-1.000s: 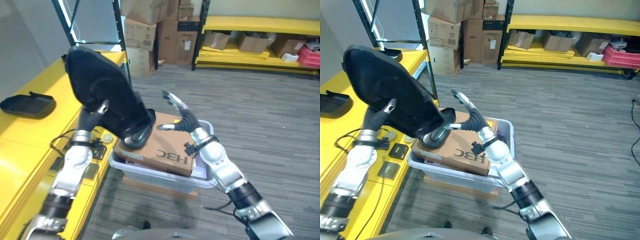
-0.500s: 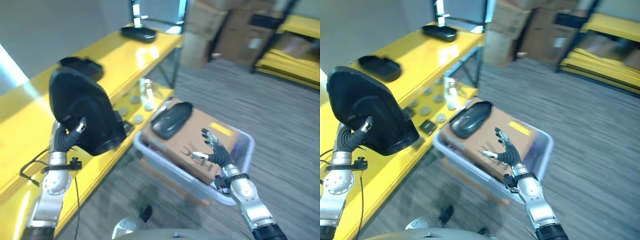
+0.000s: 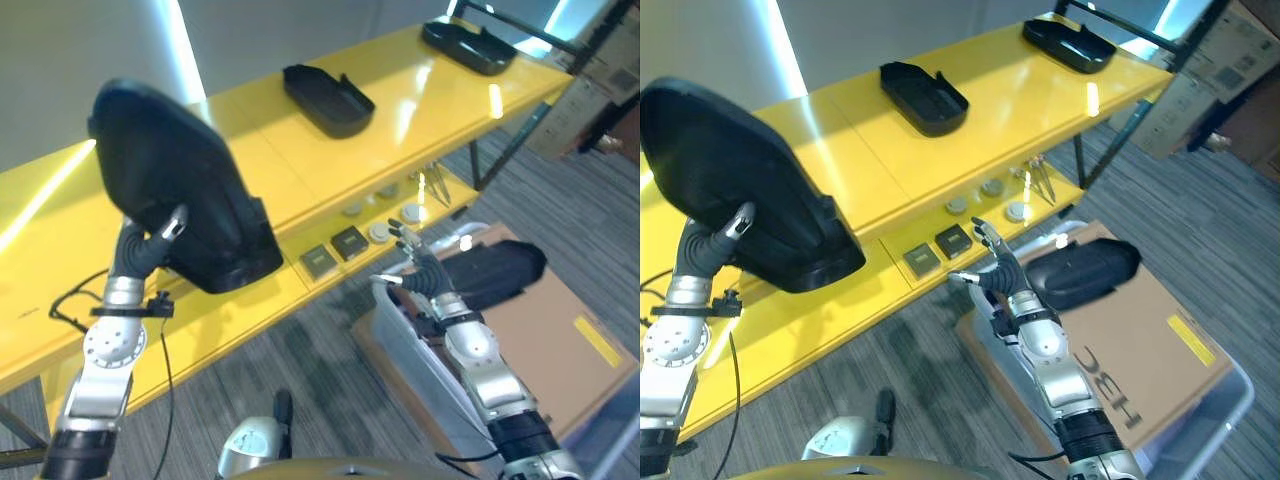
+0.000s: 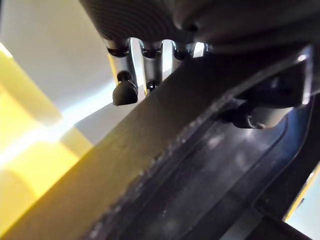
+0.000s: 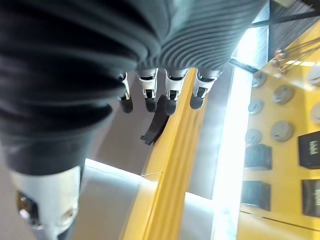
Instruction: Move parts from the plastic box to the shelf.
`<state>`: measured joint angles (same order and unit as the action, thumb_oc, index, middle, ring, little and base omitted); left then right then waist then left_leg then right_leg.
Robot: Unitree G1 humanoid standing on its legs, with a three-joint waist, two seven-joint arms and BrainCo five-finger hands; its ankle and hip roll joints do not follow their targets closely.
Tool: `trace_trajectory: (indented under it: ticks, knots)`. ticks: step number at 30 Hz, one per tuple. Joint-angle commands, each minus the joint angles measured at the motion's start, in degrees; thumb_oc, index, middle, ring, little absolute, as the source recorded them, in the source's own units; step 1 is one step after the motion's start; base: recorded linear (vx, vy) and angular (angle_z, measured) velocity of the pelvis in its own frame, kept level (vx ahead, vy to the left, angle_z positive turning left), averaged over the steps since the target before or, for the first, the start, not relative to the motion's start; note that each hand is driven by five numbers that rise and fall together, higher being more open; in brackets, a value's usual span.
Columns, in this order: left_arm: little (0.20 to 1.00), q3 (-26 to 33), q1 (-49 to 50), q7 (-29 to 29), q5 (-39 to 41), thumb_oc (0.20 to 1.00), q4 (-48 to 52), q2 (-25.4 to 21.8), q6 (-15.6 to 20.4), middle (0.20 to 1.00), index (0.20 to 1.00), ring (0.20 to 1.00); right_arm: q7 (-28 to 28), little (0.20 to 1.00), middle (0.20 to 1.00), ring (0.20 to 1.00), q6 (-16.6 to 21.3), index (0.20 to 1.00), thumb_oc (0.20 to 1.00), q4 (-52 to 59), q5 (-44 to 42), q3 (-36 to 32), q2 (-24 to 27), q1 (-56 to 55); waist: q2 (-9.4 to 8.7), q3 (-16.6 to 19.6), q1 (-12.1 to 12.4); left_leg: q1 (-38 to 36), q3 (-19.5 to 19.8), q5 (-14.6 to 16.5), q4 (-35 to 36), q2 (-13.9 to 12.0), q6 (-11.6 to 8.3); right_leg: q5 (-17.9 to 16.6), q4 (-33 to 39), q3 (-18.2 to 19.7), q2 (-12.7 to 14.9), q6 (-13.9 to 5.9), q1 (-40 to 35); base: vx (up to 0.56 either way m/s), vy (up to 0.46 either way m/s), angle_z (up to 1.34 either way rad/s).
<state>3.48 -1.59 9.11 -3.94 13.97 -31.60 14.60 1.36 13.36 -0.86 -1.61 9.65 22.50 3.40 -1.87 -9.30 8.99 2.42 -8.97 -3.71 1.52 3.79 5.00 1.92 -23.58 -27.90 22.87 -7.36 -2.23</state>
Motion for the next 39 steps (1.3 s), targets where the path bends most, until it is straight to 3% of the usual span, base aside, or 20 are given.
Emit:
trace_trajectory:
  ticks: [1,2,5,9,10,12,18,20,25,28,32,36,37,39]
  knots:
    - [0.2,-2.7,-6.19,0.19,4.47,0.2,2.86,-1.75,4.98,0.2,0.2,0.2,0.64,1.0,1.0,1.0,3.13,1.0,1.0,0.05,2.17,-0.06,3.69,1.09,1.46,4.26,-2.93,2.25,5.98,1.25,2.01,-2.2,-3.64,3.54,14.24,15.89,-13.17,0.11,1.45,0.25,0.019,1.24]
    - [0.2,-4.7,-8.73,0.44,5.07,0.2,2.94,-1.49,5.25,0.2,0.2,0.2,1.15,1.0,1.0,1.0,3.34,1.0,1.0,0.36,2.2,-0.85,4.15,0.81,2.51,3.39,-4.07,1.19,9.6,1.67,2.17,-2.15,-3.71,2.22,16.16,20.29,-12.94,-0.03,4.03,0.16,-0.072,1.18]
    - [0.2,-5.63,-9.1,0.18,5.95,0.2,3.11,-0.52,5.36,0.2,0.2,0.2,0.18,1.0,1.0,1.0,3.31,1.0,1.0,1.2,2.66,-1.17,5.13,0.48,2.3,2.58,-5.53,-0.52,12.68,2.37,2.74,-2.25,-3.98,-0.55,19.35,23.18,-12.79,-0.7,6.07,0.18,-0.119,0.66]
    - [0.2,-6.46,-7.98,-0.07,6.34,0.2,2.6,0.38,4.9,0.2,0.2,0.2,-2.06,1.0,1.0,1.0,4.04,1.0,1.0,1.79,-0.61,-1.35,5.69,-0.59,1.52,1.95,-7.02,-1.51,17.85,2.66,2.86,-2.44,-4.64,-0.96,19.67,30.58,-15.93,-0.71,7.62,0.09,-0.197,0.87]
    - [0.2,-6.18,-7.14,-1.21,6.61,0.2,2.98,0.51,4.77,0.2,0.2,0.2,-3.5,1.0,1.0,1.0,4.28,1.0,1.0,2.48,-0.92,-1.35,6.52,-1.61,0.83,2.22,-6.52,-0.99,19.69,1.99,2.59,-2.83,-5.8,-0.6,20.32,29.29,-16.02,-0.06,6.53,0.06,-0.226,1.37]
    - [0.2,-5.86,-6.26,-1.28,6.48,0.2,3.06,1.0,4.71,0.2,0.2,0.2,-3.97,1.0,1.0,1.0,4.46,1.0,1.0,2.51,-1.06,-1.29,6.95,-2.01,0.74,2.66,-6.72,-1.0,20.42,2.24,2.88,-3.19,-6.26,-0.24,21.34,27.51,-15.99,0.17,5.36,0.05,-0.265,1.17]
    - [0.2,-2.49,-1.12,-0.39,5.55,0.2,4.81,2.6,4.1,0.2,0.2,0.2,-5.16,1.0,1.0,1.0,4.74,1.0,1.0,0.43,-4.46,-1.36,8.68,-2.04,1.09,1.61,-5.69,1.72,24.25,-0.49,2.04,-6.22,-10.04,0.1,24.98,19.98,-18.29,1.84,1.5,0.0,-0.272,0.43]
    - [0.2,-1.62,0.01,-0.36,5.7,0.2,4.91,3.1,4.07,0.2,0.2,0.2,-5.06,1.0,1.0,1.0,4.93,1.0,1.0,0.65,-4.5,-2.28,9.46,-2.59,1.15,1.0,-5.81,3.28,23.79,-0.95,1.24,-6.21,-10.4,0.49,24.99,16.95,-18.0,2.41,0.66,-0.01,-0.137,0.68]
    - [0.2,-0.25,0.89,0.09,4.27,0.2,4.7,2.18,3.84,0.2,0.2,0.2,-5.35,1.0,1.0,1.0,5.02,1.0,1.0,1.33,-4.58,-2.3,9.85,-2.48,0.95,1.18,-6.09,3.17,23.31,0.33,-0.65,-7.32,-11.26,0.19,25.74,16.37,-17.4,2.37,-0.18,0.03,-0.008,0.6]
    - [0.2,1.47,-0.03,2.3,0.6,0.2,4.4,0.49,2.96,0.2,0.2,0.2,-5.68,1.0,1.0,1.0,5.26,1.0,1.0,1.55,-5.01,-1.75,8.57,-2.71,1.97,1.91,-6.54,2.41,22.67,0.96,-0.25,-8.72,-11.23,0.23,26.33,17.32,-17.2,2.04,-1.1,0.08,0.089,-0.21]
    - [0.2,0.15,-6.35,3.09,0.0,0.2,2.24,-2.82,2.34,0.2,0.2,0.2,-6.01,1.0,1.0,1.0,4.71,1.0,1.0,1.76,-5.24,-1.14,6.19,-4.97,3.42,2.88,-8.36,0.5,19.55,0.77,3.42,-7.87,-10.53,0.04,26.27,16.91,-15.59,1.13,-1.26,0.1,0.178,-0.16]
    - [0.2,-4.69,-16.53,1.37,4.0,0.2,-3.99,-7.68,1.52,0.2,0.2,0.2,-8.72,1.0,1.0,1.0,3.44,1.0,1.0,1.44,-6.56,2.14,4.95,-6.42,4.27,2.6,-10.37,1.03,17.09,1.16,3.48,-6.96,-10.42,-1.06,27.14,17.7,-14.3,0.39,-0.09,0.02,0.128,-0.1]
    - [0.2,-7.47,-21.06,0.13,11.66,0.2,-8.37,-8.54,1.28,0.2,0.2,0.2,-10.28,1.0,1.0,1.0,2.67,1.0,1.0,1.18,-6.91,4.36,5.35,-6.48,4.68,2.15,-11.48,1.38,16.26,1.03,3.48,-6.71,-10.48,-1.93,27.93,18.27,-14.0,0.16,0.57,0.01,0.103,-0.21]
    - [0.2,-10.4,-27.65,-0.33,16.86,0.2,-14.13,-11.38,1.12,0.2,0.2,0.2,-12.09,1.0,1.0,1.0,2.05,1.0,1.0,1.26,-7.88,6.53,5.92,-6.35,4.78,1.58,-12.22,2.13,15.57,0.79,3.48,-6.69,-10.67,-2.63,28.4,19.04,-13.85,-0.13,1.71,-0.02,0.058,-0.16]
